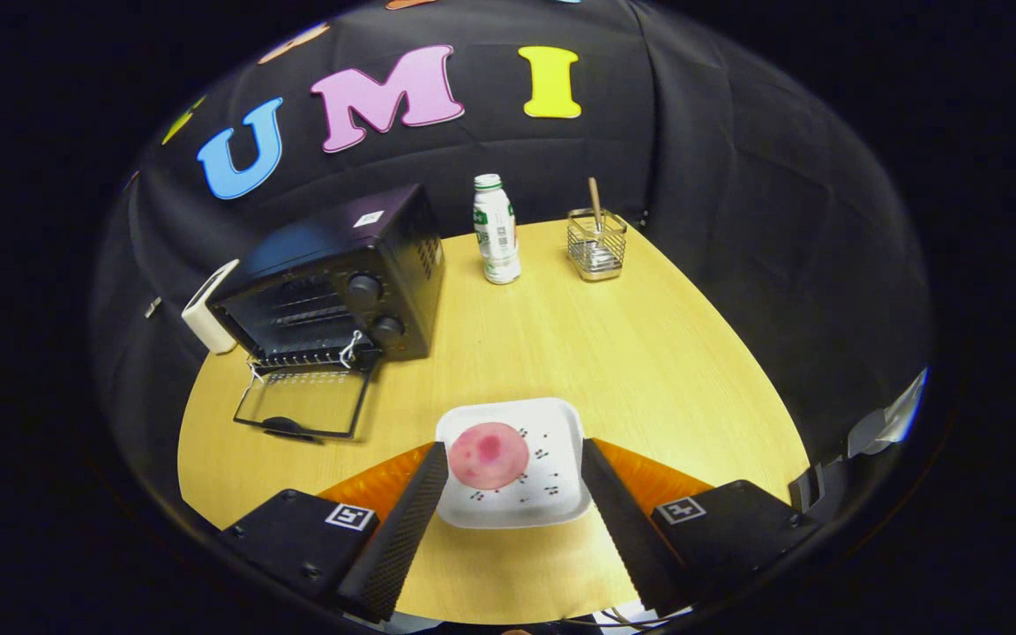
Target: Open the toaster oven, put the food inside, and close the toaster oven door.
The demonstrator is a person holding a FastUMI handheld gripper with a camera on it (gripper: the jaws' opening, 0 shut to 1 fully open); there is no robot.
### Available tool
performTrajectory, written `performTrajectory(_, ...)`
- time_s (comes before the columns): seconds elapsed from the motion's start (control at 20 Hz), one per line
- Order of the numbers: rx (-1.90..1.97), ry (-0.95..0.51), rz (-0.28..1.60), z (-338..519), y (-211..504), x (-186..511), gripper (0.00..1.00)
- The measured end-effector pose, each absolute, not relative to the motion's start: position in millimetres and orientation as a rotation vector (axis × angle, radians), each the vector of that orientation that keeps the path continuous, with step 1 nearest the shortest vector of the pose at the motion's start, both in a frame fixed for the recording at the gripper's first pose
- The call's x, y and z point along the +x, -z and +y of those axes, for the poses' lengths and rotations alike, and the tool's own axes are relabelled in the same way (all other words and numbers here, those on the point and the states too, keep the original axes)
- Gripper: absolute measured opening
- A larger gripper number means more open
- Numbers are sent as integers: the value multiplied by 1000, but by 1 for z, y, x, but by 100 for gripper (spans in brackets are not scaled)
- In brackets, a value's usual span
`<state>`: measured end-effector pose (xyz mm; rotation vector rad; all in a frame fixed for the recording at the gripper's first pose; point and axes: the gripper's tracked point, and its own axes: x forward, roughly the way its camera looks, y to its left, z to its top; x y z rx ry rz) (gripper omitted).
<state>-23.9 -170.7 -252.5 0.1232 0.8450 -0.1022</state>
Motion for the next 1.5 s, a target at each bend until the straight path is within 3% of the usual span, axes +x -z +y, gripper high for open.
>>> performTrajectory(0.7, 81, -7, 1251, -227, 378, -20, 98)
performTrajectory(0.8, 88, 1, 1269, -226, 382, -17, 86)
performTrajectory(0.85, 80, 13, 1279, -227, 383, -17, 70)
performTrajectory(0.95, 57, 33, 1288, -229, 384, -16, 55)
performTrajectory(1.05, 80, -21, 1333, -220, 389, -19, 47)
performTrajectory(1.15, 116, 0, 1357, -218, 389, -13, 16)
performTrajectory(1.5, 170, -31, 1356, -216, 390, -23, 9)
